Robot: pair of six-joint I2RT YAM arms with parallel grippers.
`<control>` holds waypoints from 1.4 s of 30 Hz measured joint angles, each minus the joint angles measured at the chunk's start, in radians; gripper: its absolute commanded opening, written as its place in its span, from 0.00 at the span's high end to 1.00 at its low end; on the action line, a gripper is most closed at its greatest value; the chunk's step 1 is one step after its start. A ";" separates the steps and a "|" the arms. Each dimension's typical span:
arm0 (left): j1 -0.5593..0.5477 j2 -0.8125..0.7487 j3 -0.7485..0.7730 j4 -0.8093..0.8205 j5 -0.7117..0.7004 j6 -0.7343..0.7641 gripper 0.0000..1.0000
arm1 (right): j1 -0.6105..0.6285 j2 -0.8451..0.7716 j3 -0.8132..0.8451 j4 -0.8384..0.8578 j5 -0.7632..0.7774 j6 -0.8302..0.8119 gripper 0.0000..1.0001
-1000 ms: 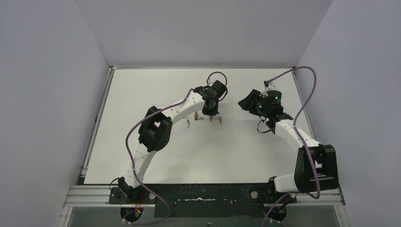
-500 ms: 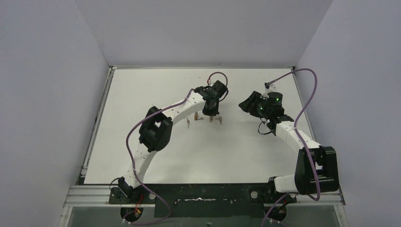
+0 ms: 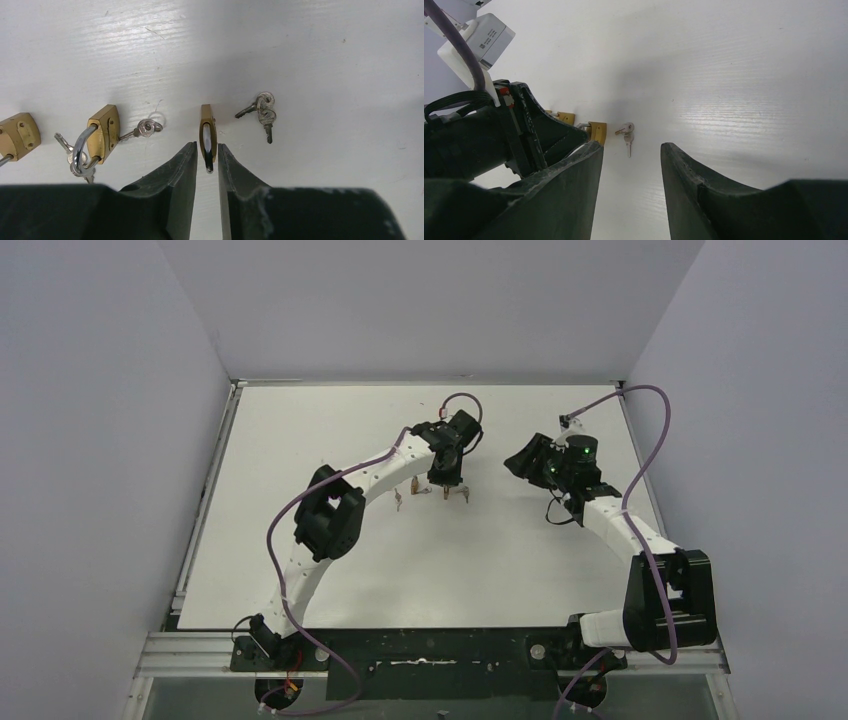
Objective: Lock with the key
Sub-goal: Place the lock at the center of the board, then reset both arms
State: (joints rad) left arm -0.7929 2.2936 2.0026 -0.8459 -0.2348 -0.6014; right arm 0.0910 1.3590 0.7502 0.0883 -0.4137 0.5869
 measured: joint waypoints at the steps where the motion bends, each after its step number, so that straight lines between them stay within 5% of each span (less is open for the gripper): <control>1: 0.000 0.000 0.001 -0.002 0.000 0.003 0.78 | 0.000 -0.001 -0.001 0.000 -0.002 0.000 0.53; 21: 0.000 0.000 0.079 -0.051 -0.008 0.031 0.70 | -0.007 -0.036 -0.006 -0.001 -0.006 0.000 0.53; 25: 0.000 -0.001 0.121 -0.064 -0.039 0.047 0.64 | -0.007 -0.061 -0.006 -0.019 -0.007 -0.002 0.40; 34: 0.003 -0.177 0.026 -0.057 -0.097 0.119 0.29 | -0.007 -0.195 0.000 -0.153 -0.009 -0.048 0.01; 37: 0.016 -0.320 -0.046 -0.037 -0.108 0.153 0.03 | -0.007 -0.247 0.008 -0.199 0.002 -0.063 0.00; 42: 0.085 -0.592 -0.212 0.045 -0.121 0.190 0.03 | -0.007 -0.304 0.042 -0.278 0.031 -0.087 0.00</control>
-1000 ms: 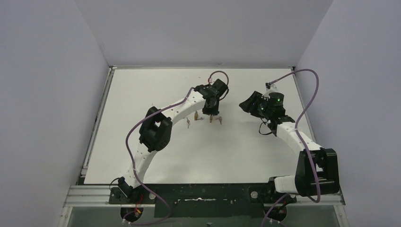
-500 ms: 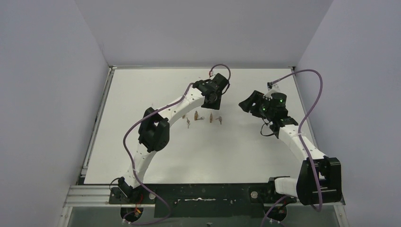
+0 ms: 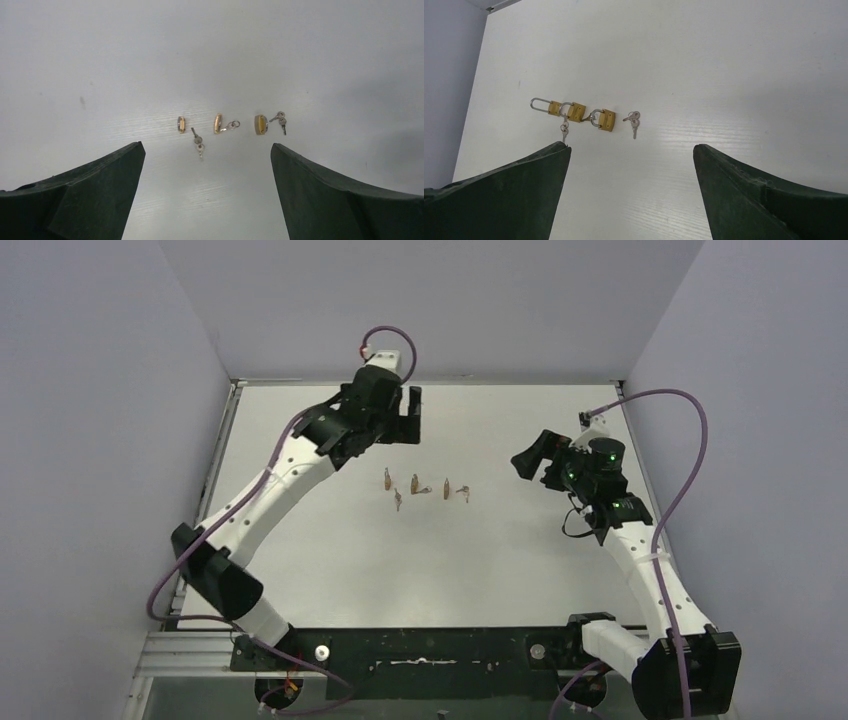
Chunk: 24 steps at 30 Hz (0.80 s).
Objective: Lock with the key
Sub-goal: Reset both arms
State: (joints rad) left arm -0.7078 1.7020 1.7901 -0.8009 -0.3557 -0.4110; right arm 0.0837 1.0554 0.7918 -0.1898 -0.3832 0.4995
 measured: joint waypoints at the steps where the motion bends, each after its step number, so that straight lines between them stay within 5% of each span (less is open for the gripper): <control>1: 0.016 -0.052 -0.040 0.018 -0.001 0.006 0.03 | 0.000 -0.006 0.008 -0.019 0.012 -0.002 0.00; 8: 0.149 -0.365 -0.348 0.150 0.023 0.058 0.03 | 0.000 -0.012 0.041 -0.113 0.121 0.027 0.00; 14: 0.425 -0.615 -0.630 0.231 0.110 0.093 0.03 | 0.000 0.004 0.106 -0.172 0.219 0.033 0.00; 24: 0.508 -0.776 -0.706 0.296 0.183 0.152 0.03 | 0.000 0.008 0.108 -0.190 0.275 0.021 0.00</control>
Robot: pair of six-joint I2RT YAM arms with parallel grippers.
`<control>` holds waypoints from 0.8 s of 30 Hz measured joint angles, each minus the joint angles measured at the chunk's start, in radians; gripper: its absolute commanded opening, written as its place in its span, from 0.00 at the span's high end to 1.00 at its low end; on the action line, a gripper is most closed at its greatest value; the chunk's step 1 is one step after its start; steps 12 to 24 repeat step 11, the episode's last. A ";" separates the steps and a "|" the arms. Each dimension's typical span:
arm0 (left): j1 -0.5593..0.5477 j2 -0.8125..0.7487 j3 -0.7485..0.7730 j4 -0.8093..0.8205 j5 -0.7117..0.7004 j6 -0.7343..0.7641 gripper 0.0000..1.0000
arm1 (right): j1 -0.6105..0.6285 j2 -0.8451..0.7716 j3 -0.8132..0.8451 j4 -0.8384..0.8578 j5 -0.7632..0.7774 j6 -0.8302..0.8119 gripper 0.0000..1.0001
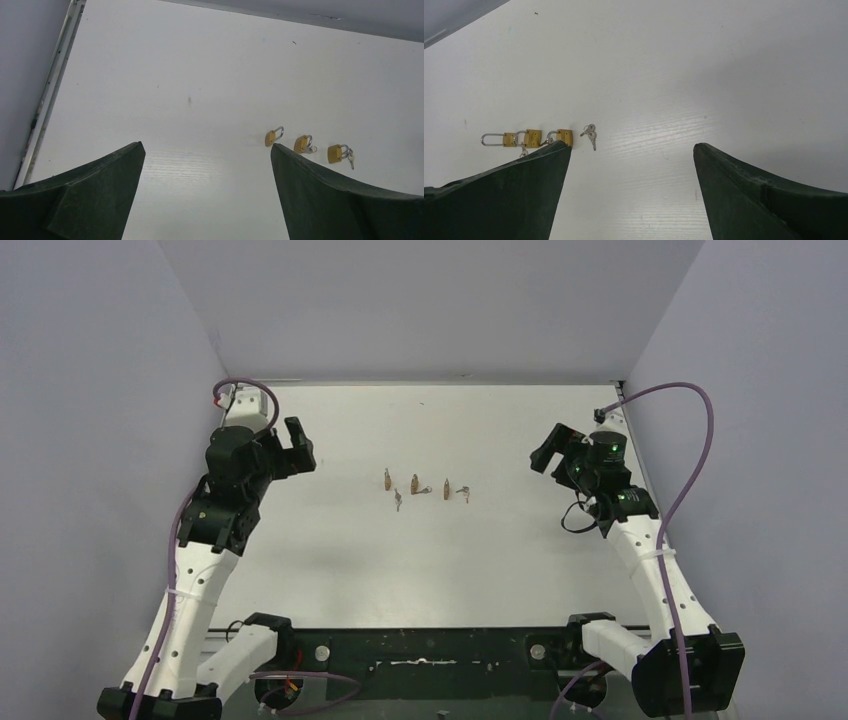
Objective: Lock with the key
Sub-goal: Reset both arms
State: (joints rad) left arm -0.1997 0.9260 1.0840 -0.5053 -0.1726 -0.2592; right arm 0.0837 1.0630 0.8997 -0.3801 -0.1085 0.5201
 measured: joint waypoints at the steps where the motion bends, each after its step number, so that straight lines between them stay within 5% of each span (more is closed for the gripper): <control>1: 0.000 0.000 -0.003 0.003 0.004 0.002 0.03 | 0.000 0.001 0.000 -0.002 0.002 -0.002 0.00; 24: 0.003 0.004 -0.008 0.009 0.029 0.010 0.03 | 0.000 -0.011 -0.001 -0.007 0.035 -0.037 0.00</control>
